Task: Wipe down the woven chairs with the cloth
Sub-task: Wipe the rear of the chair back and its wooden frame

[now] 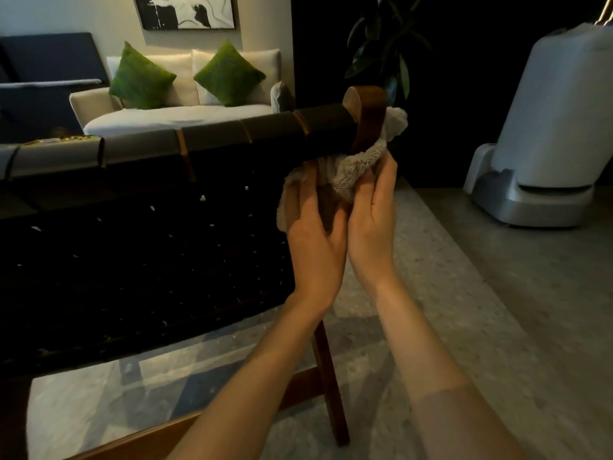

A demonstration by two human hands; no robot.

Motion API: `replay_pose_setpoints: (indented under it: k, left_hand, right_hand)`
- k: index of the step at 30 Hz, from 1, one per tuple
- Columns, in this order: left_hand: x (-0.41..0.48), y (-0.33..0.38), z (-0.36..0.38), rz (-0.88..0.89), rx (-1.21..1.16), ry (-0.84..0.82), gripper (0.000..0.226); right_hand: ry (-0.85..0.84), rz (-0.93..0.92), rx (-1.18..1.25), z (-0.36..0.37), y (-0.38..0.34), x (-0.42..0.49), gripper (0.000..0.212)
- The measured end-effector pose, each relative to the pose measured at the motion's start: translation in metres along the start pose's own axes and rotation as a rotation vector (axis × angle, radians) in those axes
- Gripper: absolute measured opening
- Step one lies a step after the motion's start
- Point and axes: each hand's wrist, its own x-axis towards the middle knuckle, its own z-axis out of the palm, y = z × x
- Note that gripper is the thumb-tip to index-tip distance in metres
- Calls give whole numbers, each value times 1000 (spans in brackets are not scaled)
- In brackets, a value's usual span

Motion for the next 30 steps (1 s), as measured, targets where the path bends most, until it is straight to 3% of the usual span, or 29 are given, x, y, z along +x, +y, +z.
replay_pose_setpoints:
  k: [8,12,17,20,25,30]
  left_hand:
    - [-13,-25,6,-57,-51,-92,56]
    - [-33,-45,3,-113,-58,-184,57]
    - [-62,-83,3,-376,27,-278,44]
    - [-71,-93,9,-473,-233,-123,20]
    - [-83,-116,21,-612,-342,-56,27]
    - [-102,-145,32,-856,-330,-18,22]
  right_hand:
    - [57,-42,-136,-2,30,-8,46]
    - [-39,61,-171,-4,53,-33,41]
    - [-97,194,-295,-2,89,-60,42]
    - [-132,339,-291,1,106,-68,41]
    - [-218,397,-124,-4,126,-74,41]
    - [-358,570,-150,-12,156,-85,46]
